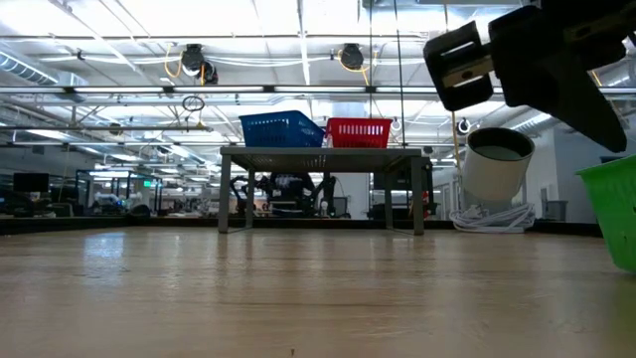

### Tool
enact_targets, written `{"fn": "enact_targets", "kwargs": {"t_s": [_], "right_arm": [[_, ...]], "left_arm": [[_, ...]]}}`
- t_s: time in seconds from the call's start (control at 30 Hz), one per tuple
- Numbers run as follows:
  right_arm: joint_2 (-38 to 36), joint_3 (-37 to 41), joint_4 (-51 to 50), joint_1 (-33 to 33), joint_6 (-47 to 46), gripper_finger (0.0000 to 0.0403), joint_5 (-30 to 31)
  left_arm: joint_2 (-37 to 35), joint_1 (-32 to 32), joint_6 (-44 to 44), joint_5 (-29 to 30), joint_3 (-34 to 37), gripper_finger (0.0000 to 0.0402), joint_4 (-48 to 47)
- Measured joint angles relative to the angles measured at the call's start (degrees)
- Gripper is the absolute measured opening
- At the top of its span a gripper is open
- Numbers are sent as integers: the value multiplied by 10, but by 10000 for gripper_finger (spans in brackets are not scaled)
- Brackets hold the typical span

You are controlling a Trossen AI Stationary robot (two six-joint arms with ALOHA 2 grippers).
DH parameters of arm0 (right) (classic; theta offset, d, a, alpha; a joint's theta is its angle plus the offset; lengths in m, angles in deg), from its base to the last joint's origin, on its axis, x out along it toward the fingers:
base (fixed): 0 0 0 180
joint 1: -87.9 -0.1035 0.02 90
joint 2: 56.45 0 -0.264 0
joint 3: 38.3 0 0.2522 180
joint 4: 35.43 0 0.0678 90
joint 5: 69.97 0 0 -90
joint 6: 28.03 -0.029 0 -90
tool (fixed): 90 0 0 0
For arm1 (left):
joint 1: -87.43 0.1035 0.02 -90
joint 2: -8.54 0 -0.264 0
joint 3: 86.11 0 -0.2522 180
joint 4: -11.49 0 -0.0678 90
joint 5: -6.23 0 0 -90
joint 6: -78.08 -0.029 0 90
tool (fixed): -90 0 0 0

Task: Pick & Place Office Desk Supplies
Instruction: Put the green bin on the shelf

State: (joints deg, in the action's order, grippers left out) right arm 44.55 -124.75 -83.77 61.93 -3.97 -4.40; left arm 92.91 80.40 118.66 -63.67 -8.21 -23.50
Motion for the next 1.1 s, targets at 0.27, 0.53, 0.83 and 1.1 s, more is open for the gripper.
{"fn": "enact_targets", "kwargs": {"t_s": [0.27,0.53,0.83,1.1], "right_arm": [[2,0,22,1,5,170,3],[2,39,70,1,-7,167,3],[2,60,76,12,-4,160,6],[2,98,108,16,23,135,46]], "left_arm": [[0,0,1,0,0,200,0],[0,0,1,-4,0,200,0],[0,0,1,-5,0,200,0],[0,0,1,-5,0,200,0]]}}
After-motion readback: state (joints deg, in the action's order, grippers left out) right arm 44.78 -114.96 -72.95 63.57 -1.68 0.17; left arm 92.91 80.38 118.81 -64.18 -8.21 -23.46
